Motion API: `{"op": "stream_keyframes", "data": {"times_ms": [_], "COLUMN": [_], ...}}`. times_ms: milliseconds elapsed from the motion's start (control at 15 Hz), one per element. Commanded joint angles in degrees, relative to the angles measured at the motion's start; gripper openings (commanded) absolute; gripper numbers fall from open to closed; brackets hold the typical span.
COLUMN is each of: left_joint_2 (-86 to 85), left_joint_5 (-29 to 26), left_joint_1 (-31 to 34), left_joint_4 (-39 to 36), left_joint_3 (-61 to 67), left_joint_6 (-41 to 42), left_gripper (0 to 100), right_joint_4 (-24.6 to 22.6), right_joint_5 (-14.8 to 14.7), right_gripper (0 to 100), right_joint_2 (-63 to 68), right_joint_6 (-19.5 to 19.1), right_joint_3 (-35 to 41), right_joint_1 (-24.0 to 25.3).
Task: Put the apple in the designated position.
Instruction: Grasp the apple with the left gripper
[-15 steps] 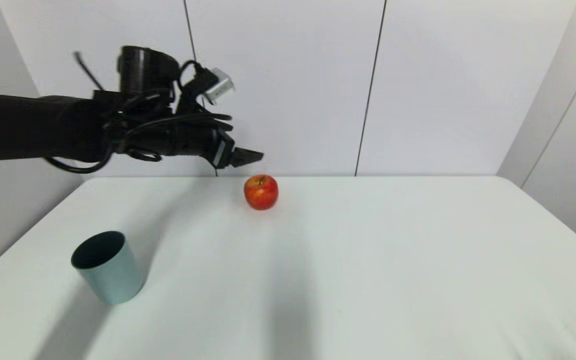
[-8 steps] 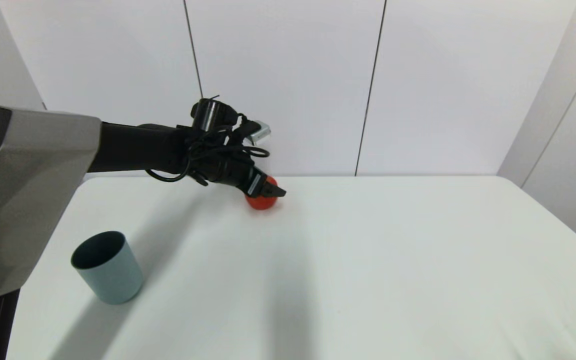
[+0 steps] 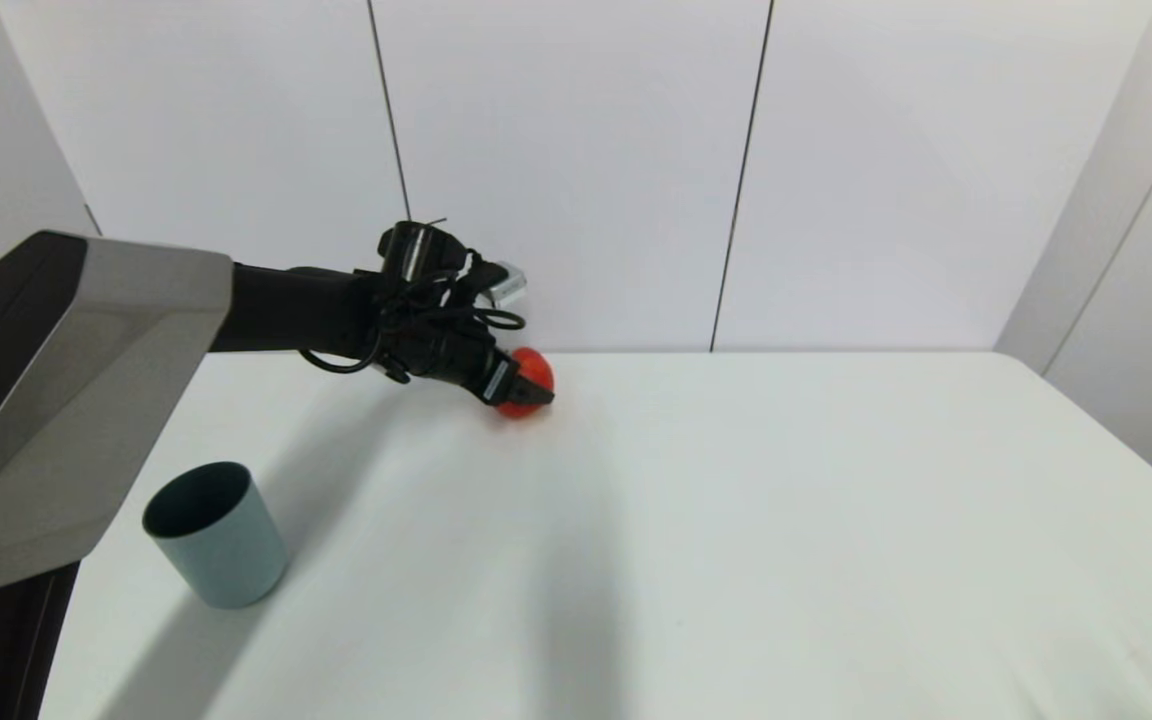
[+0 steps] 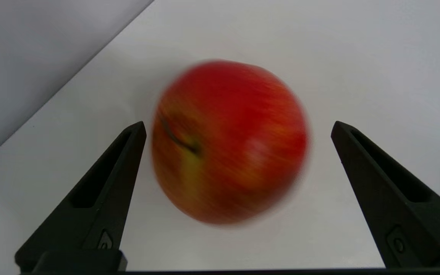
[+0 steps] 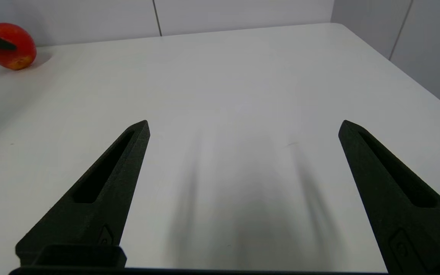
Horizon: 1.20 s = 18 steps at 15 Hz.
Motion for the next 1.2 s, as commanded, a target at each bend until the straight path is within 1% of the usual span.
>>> {"op": "stream_keyframes", "data": {"times_ms": [67,800,1133,1200], "left_joint_2": [0.99,2.92,3.01,2.92], "left_joint_5": [-0.14,-0.14,-0.14,-0.14], "left_joint_1": [1.14,1.85,1.76,1.85], "left_joint_4": [-0.25,0.19,3.62,4.41], "left_joint_3": [-1.64,-2.96,-2.78,-2.78], "left_joint_6": [0.17,0.52,0.52,0.52], "left_gripper": [100,100,100,0], "right_joint_4": [-0.02,-0.02,-0.02,-0.02], "right_joint_5": [-0.02,-0.02,-0.02,-0.02], "right_gripper": [100,100,100,100], "right_joint_2": [0.02,0.02,0.02,0.02], "right_joint_6": [0.03,0.03,0.03,0.03], "right_joint_3": [0.70,0.70,0.70,0.70], "right_joint_1": [0.01,0.01,0.01,-0.08]}}
